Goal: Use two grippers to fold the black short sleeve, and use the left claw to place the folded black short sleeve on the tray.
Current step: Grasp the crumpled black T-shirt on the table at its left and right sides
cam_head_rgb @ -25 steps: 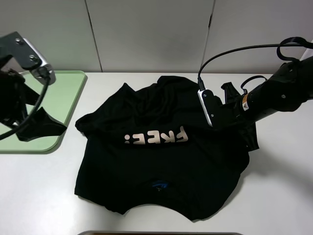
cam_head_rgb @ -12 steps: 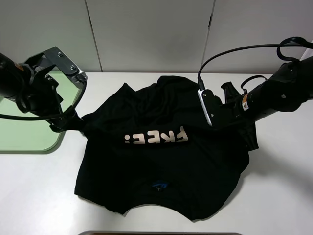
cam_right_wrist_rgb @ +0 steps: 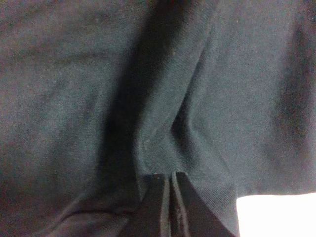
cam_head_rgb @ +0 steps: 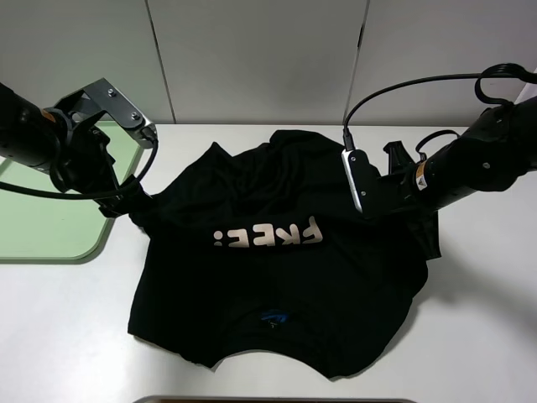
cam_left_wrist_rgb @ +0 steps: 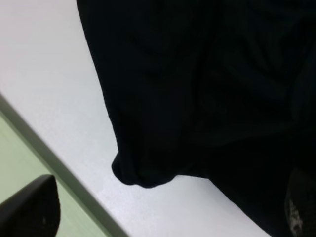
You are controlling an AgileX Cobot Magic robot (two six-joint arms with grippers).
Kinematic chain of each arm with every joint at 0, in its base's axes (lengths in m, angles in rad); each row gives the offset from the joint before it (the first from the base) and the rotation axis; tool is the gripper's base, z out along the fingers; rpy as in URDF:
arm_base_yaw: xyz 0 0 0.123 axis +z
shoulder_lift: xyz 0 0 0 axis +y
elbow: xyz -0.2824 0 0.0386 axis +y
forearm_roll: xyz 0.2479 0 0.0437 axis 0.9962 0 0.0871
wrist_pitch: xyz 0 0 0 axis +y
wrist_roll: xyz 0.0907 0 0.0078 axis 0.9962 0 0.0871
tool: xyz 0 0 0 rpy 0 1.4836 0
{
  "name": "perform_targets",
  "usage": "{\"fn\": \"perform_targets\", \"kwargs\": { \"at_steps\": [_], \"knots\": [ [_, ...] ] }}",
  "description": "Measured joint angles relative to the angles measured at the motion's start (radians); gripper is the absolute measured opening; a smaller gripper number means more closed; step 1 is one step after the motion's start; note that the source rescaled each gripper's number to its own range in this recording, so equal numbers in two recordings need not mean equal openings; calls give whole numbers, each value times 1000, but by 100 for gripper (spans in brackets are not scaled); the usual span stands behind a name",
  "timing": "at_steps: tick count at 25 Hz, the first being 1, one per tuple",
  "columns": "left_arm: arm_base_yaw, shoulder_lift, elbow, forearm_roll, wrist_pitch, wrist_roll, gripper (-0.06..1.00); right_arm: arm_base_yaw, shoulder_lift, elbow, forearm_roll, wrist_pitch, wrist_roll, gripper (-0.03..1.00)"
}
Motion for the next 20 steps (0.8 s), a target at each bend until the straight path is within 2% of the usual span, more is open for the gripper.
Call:
{"fn": "perform_targets", "kwargs": {
  "at_steps": [8,9,10,14,15,17,20],
  "knots": [
    [0,0,0,0,-24,7,90,0,0,0,0,-11,11,2],
    [0,0,0,0,-24,7,90,0,0,0,0,-15,11,7],
    [0,0,0,0,-24,7,90,0,0,0,0,-28,12,17],
    [0,0,0,0,-24,7,90,0,0,0,0,-115,12,78],
    [0,0,0,0,-23,7,90,0,0,0,0,-145,12,87],
    [0,0,0,0,-22,7,90,0,0,0,0,-211,12,95],
    [0,0,0,0,-17,7,90,0,0,0,0,-236,12,99]
  ]
}}
